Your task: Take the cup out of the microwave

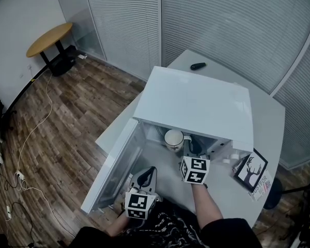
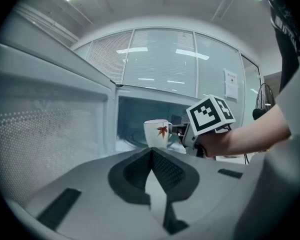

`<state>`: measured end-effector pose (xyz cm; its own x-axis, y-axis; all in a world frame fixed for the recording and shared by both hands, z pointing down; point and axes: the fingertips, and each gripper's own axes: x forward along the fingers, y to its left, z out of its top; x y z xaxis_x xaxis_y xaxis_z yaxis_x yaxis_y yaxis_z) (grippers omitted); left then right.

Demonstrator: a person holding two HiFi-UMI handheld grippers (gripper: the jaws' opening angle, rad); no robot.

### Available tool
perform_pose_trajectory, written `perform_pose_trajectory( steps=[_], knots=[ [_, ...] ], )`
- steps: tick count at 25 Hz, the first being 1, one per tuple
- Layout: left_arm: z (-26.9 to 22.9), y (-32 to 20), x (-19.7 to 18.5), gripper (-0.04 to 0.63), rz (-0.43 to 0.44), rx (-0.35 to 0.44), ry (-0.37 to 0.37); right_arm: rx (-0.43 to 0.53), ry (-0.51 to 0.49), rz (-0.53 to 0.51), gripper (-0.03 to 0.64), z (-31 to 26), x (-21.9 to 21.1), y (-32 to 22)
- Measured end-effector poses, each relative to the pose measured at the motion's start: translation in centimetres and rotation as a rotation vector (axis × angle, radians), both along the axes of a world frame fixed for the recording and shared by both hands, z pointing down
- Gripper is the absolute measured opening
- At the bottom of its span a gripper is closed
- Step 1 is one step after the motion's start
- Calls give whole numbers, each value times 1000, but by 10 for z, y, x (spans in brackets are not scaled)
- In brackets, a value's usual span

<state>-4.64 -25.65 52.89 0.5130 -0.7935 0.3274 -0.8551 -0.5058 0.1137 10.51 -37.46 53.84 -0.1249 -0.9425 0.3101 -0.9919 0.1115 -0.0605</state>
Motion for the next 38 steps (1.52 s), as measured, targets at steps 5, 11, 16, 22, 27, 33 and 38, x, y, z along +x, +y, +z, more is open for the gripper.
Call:
perform_pose_trajectory(
  steps=[5, 11, 16, 22, 27, 33, 38],
  knots=[
    [2, 0, -4, 6, -20, -5, 5, 7, -8, 6, 46, -5, 2, 8],
    [2, -1, -5, 6, -24, 1, 14, 16, -14, 11, 46, -11, 2, 19],
    [-3, -1, -6, 6, -21, 11, 28, 17, -17, 21, 46, -15, 2, 30],
    [-1, 1, -10, 6, -21, 8, 35, 20, -26, 34, 46, -19, 1, 45],
    [-6, 2, -11, 6, -16, 24, 41, 29, -27, 39, 46, -23, -1, 57],
    [-9, 5, -9, 6, -8, 31, 53, 34, -28, 51, 48, -28, 2, 74],
    [-8, 6, -11, 6, -19, 33, 50, 32, -12, 52, 48, -27, 3, 88]
  ],
)
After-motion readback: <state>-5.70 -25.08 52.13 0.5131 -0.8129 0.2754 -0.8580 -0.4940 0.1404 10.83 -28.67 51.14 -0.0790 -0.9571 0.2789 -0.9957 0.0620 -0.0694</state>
